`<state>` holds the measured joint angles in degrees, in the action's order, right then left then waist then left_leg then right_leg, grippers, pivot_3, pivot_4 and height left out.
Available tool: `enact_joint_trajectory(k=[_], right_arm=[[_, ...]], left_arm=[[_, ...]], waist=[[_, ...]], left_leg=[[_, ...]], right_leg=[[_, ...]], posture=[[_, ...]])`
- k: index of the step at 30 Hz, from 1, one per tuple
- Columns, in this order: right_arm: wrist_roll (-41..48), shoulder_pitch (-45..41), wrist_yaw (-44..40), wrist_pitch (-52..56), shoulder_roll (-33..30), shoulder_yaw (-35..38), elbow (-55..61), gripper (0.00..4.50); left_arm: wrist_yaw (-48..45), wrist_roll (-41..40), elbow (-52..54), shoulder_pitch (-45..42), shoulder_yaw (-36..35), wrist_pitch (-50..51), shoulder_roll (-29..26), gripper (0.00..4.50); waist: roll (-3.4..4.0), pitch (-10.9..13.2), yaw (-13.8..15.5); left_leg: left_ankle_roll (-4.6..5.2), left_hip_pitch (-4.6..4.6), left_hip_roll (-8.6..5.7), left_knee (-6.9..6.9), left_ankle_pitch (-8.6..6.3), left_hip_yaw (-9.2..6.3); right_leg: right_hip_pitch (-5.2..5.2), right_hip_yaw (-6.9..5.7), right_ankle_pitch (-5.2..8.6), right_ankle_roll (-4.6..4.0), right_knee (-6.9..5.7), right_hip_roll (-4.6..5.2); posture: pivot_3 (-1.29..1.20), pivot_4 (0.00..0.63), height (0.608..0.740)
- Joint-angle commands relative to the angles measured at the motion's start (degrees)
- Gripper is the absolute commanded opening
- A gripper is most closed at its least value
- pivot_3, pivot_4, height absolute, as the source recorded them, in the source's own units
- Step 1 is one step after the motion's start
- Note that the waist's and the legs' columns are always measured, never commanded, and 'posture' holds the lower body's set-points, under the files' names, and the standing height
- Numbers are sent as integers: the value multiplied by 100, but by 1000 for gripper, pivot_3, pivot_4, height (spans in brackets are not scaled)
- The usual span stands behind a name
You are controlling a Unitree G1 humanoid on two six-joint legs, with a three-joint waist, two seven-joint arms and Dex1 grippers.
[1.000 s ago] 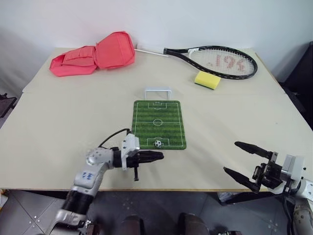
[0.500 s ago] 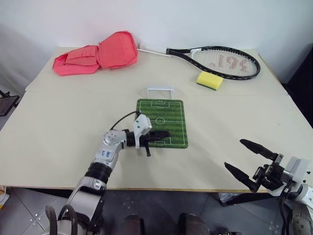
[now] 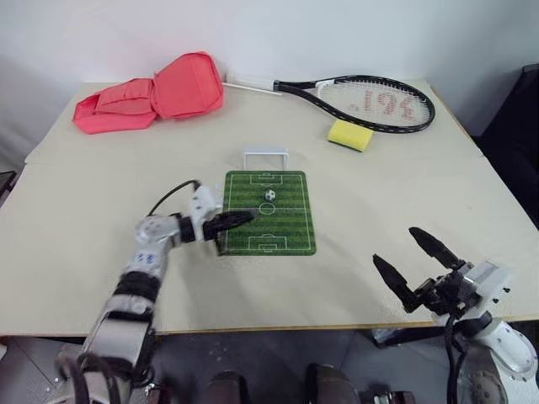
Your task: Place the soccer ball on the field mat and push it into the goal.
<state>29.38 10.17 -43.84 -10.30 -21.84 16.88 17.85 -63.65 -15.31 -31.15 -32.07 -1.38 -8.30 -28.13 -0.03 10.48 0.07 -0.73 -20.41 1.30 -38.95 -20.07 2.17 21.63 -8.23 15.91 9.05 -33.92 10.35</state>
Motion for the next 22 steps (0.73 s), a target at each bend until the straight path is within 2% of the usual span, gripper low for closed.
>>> enact_joint_trajectory(k=[1,4,7,10,15,22], right_arm=[[-24,-94,25,-186,-6,56,-102,4500],[-8,-252,-66,-257,-57,24,-288,4500],[34,-474,-208,-348,-145,78,-541,4500],[86,-640,-295,-400,-214,146,-714,4500],[147,-840,-442,-449,-294,167,-974,4500],[134,-1197,-706,-528,-352,136,-1408,4500]], left_arm=[[-191,-455,1078,674,-400,325,-414,9],[-149,-727,1703,1392,-782,487,-701,9],[268,-1032,2400,2164,-1424,726,-822,9],[932,-1013,2854,2663,-2026,859,-879,9],[1462,-1221,2996,2989,-2696,1184,-944,9],[1930,-1058,3071,3019,-2784,999,-844,9]], waist=[[3,1,6],[4,2,2],[6,3,-13],[8,5,-6],[9,5,0],[10,5,-13]], left_leg=[[-1,1,1,0,-1,0],[-3,2,5,0,-3,-1],[-2,3,6,-3,-7,0],[-3,8,9,-3,-9,2],[-2,9,10,-3,-11,4],[-4,10,10,-2,-12,9]], right_leg=[[0,2,0,0,-2,0],[0,3,0,0,-3,-1],[0,8,0,0,-4,-1],[0,12,0,0,-6,-3],[-1,12,0,-1,-6,-3],[0,14,0,-1,-5,-5]], posture=[[0,150,740],[0,150,740],[0,150,740],[0,150,740],[0,150,740],[0,150,740]])
